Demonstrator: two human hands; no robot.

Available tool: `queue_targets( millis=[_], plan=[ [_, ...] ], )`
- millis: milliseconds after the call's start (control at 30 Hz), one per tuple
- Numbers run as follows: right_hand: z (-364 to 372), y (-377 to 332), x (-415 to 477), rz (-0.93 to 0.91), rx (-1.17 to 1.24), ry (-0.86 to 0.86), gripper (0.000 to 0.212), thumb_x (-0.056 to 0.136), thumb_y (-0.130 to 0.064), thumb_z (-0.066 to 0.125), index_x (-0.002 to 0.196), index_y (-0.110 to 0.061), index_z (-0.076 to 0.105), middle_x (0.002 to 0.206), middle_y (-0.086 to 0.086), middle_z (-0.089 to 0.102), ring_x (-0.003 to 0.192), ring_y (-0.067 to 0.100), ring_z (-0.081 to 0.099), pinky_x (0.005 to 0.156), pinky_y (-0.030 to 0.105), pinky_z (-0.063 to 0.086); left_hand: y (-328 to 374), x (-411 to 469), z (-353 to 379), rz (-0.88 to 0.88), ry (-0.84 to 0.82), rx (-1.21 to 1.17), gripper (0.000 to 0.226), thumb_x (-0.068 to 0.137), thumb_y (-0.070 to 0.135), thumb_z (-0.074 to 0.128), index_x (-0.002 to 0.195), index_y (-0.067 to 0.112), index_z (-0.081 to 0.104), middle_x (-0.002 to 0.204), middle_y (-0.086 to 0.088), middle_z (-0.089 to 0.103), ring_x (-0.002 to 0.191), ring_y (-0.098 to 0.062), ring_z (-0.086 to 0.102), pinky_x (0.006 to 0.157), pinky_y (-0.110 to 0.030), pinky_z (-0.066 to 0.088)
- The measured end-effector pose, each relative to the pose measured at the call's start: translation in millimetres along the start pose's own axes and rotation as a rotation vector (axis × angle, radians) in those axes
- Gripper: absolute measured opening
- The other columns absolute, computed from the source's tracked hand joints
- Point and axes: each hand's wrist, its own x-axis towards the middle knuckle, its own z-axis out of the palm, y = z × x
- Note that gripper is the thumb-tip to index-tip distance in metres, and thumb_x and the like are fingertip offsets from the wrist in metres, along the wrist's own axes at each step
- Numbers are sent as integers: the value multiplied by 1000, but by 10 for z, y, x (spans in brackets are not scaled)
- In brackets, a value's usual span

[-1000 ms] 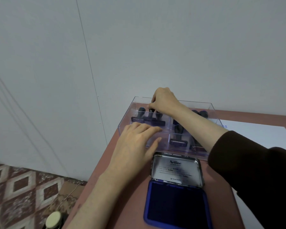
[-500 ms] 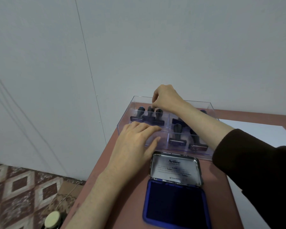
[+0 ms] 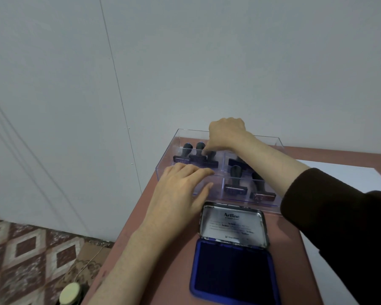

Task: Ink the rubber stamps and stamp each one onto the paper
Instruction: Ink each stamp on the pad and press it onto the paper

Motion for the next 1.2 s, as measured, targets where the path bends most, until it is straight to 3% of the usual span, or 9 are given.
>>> queue_targets(
  millis=[167,300,567,667,800,933,1033,1133,1200],
  plan=[
    [28,9,-18,58,155,-23,28,77,-38,69,74,-16,52,74,-2,54,80,23,51,70,30,35,6,-3,-9,0,0,6,34,87,39,42,105,24,66,93,8,67,87,-15,57,78,-23,32],
    [7,64,-56,112,321,25,29,76,-34,70,97,-16,62,96,1,63,91,24,54,77,33,34,9,-10,-12,-1,8,10,32,87,38,43,105,24,66,92,8,67,87,-14,56,78,-23,31],
    [-81,164,-135,207,646,46,23,70,-20,73,93,-16,70,96,1,67,97,23,59,91,38,47,5,-11,-12,-10,9,30,23,89,34,52,107,27,65,94,10,66,89,-10,52,77,-16,24],
    [-106,225,-159,242,910,121,19,74,-16,69,90,-6,73,88,6,69,84,21,61,77,31,51,11,-16,-19,-14,0,30,24,89,35,52,107,27,65,95,10,66,90,-9,51,77,-16,24],
    [-140,288,-293,355,1364,182,10,79,-14,65,78,-3,65,67,7,58,55,13,44,49,21,34,15,16,-61,-3,-55,18,28,89,36,51,109,24,66,97,6,67,92,-17,56,80,-23,33],
    [-213,344,-543,350,1776,165,10,80,-8,68,75,-3,60,67,10,56,51,13,42,43,18,35,58,32,-164,0,-130,-7,31,91,31,53,118,19,62,111,0,65,105,-21,55,89,-28,36],
    [-276,332,-863,275,1876,167,12,79,-8,70,84,1,64,71,9,57,54,11,44,45,17,37,138,-49,-201,11,-24,-10,37,89,35,44,115,18,64,113,-1,62,109,-20,51,91,-24,37],
    [-264,311,-1213,201,1818,181,11,80,-12,71,77,-2,66,67,6,57,50,8,42,48,19,35,201,-146,-237,2,124,24,31,87,34,43,99,18,66,98,1,59,94,-18,48,77,-21,37],
    [-219,275,-1438,164,1723,199,11,79,-16,72,73,-7,69,68,5,59,51,9,43,50,19,34,244,-207,-271,-50,68,17,24,89,37,46,93,21,64,89,5,57,87,-16,49,70,-25,42]
  ],
)
